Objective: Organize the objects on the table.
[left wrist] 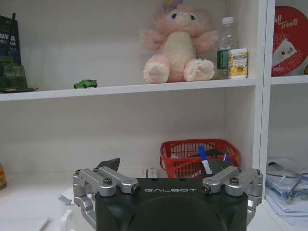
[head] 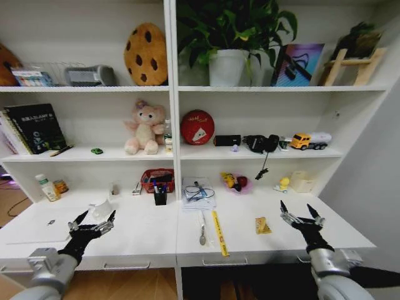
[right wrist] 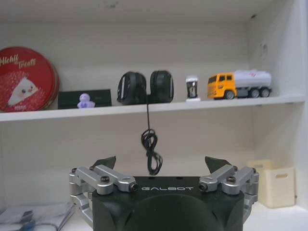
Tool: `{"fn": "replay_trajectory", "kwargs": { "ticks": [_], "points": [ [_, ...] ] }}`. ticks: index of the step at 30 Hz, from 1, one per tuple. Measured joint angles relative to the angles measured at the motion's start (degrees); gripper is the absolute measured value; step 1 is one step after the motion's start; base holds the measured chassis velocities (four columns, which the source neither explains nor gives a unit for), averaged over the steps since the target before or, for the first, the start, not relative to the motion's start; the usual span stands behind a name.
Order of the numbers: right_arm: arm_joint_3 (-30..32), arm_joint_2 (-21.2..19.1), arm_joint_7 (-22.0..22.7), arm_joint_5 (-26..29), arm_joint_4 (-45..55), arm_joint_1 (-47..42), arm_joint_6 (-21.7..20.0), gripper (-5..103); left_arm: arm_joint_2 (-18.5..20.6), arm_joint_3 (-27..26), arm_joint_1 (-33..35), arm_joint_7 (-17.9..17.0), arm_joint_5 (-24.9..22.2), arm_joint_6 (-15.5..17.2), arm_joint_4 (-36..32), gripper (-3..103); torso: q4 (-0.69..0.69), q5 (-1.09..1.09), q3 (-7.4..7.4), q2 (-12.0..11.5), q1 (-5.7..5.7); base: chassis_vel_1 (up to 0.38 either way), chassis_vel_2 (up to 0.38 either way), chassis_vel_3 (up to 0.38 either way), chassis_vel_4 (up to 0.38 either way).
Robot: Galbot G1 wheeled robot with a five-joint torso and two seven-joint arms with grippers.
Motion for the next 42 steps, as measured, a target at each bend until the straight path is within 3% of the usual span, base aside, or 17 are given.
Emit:
{"fn": "replay_trajectory", "kwargs": {
  "ticks": [1,2,5,10,15,24,31,35,42],
  "points": [
    [0.00,0.00,0.00,0.00,0.00,0.00,0.00,100,0.00,0.00,0.00,0.00,0.00,0.00,0.00,100,0.00,0.00,0.00,0.00,0.00,-0.027,-0.038,0.059,0.022],
    [-1.69,-1.08,2.56,1.77,1.73,1.35,-4.14,100,0.00,0.00,0.00,0.00,0.00,0.00,0.00,100,0.01,0.02,0.01,-0.01,0.02,0.000,0.000,0.000,0.000],
    [-5.45,-2.88,9.22,3.80,3.76,3.90,-10.95,100,0.00,-0.01,0.00,-0.02,0.00,0.00,0.00,100,0.06,-0.05,0.00,0.00,0.01,0.022,0.069,-0.040,-0.058],
    [-8.61,-3.74,12.75,0.94,1.95,5.29,-13.99,100,0.00,-0.02,0.00,-0.04,0.00,0.00,0.00,100,0.03,-0.01,0.00,0.00,0.01,0.045,0.082,-0.034,-0.037],
    [-11.74,-4.27,17.50,4.98,-2.14,8.38,-17.56,100,0.00,-0.02,0.00,-0.05,0.00,0.00,0.00,100,0.02,0.02,0.00,0.00,0.01,0.000,0.000,0.000,0.000],
    [-16.90,-6.00,18.21,13.54,-10.43,15.25,-20.71,100,0.00,-0.02,0.00,-0.07,0.00,0.00,0.00,100,0.03,0.02,0.00,-0.01,0.01,0.000,0.000,0.000,0.000],
    [-18.69,-6.37,18.00,15.21,-14.38,18.27,-21.27,103,0.00,-0.02,0.00,-0.08,0.00,0.00,0.00,100,0.03,0.02,0.01,0.00,0.01,0.000,0.000,0.000,0.000],
    [-19.50,-6.37,16.90,15.01,-16.82,19.51,-20.75,94,0.00,-0.02,0.00,-0.08,0.00,0.00,0.00,100,0.03,0.02,0.00,-0.01,0.01,0.000,0.000,0.000,0.000],
    [-21.48,-6.07,15.19,13.73,-18.71,20.73,-19.05,68,0.00,-0.01,0.00,-0.08,0.00,0.00,0.00,100,0.03,0.02,0.00,-0.01,0.01,0.000,0.000,0.000,0.000]
  ]
}}
